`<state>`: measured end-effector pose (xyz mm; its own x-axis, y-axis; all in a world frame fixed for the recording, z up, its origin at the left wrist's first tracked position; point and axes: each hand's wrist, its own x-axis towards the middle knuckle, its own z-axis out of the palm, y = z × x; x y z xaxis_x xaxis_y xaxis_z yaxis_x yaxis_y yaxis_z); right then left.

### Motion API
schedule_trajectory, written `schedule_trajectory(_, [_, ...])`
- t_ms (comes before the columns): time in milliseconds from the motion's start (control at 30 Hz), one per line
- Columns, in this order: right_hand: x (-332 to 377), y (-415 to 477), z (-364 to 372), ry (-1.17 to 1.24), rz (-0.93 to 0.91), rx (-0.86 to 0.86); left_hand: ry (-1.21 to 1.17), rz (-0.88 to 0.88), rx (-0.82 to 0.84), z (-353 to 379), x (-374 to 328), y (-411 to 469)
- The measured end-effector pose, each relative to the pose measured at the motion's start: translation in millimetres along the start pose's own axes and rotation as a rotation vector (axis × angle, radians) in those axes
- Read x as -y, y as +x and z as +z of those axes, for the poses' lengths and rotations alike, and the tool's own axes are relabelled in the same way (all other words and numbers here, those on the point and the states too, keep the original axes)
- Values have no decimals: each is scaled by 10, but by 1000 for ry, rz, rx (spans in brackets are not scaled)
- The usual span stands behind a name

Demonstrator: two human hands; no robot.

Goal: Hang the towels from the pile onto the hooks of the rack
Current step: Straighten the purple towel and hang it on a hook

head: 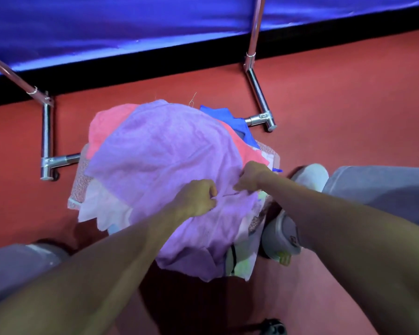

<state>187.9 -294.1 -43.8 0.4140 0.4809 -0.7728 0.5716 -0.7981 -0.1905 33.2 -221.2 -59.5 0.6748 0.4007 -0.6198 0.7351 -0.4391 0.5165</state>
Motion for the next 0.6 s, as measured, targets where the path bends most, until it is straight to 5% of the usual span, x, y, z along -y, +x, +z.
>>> schedule_trajectory(300, [473,-442,-459,666,-359,13,-322,109,30,-674,-123,-382])
schedule_trajectory(600, [1187,-1083,-1098,772,-617,-197,-444,117,-212,-1653,-255,-1056])
